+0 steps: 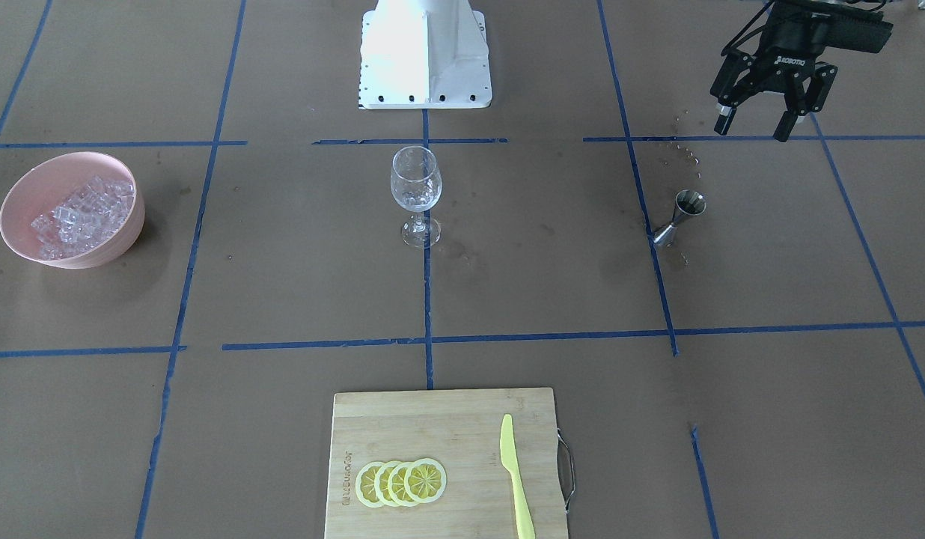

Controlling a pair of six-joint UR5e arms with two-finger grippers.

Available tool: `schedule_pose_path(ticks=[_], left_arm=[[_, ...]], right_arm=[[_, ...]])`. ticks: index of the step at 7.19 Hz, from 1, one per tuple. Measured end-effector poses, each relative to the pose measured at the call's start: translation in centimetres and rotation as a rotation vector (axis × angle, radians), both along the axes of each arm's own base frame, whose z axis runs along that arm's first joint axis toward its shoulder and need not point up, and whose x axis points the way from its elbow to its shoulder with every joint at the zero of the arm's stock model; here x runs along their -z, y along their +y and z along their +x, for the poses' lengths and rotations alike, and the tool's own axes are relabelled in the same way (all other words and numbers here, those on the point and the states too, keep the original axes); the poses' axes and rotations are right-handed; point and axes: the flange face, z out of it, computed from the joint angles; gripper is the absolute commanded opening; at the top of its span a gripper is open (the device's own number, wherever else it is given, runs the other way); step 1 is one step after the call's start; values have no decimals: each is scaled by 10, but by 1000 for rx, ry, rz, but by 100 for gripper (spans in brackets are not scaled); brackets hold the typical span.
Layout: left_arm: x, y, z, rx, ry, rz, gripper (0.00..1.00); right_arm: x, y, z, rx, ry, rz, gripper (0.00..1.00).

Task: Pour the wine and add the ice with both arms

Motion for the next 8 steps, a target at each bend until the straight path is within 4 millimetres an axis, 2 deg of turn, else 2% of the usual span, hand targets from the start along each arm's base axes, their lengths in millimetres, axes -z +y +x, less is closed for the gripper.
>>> schedule_pose_path(ticks=[1, 3, 4, 6, 8], left_arm=[[-9, 18, 33, 46, 0, -16, 100], [-46, 50, 98, 171, -20, -5, 100], [-62, 58, 118, 223, -36, 29, 100], [-89, 57, 148, 310, -82, 110, 100], [-114, 48, 173, 399, -136, 194, 100]], right_arm=[[5, -1, 0, -10, -4, -2, 100], [14, -2, -1, -34, -15, -16, 100], [19, -2, -2, -62, -29, -45, 100], [27, -2, -4, -97, -54, -79, 100], [30, -2, -6, -102, -63, -85, 100]])
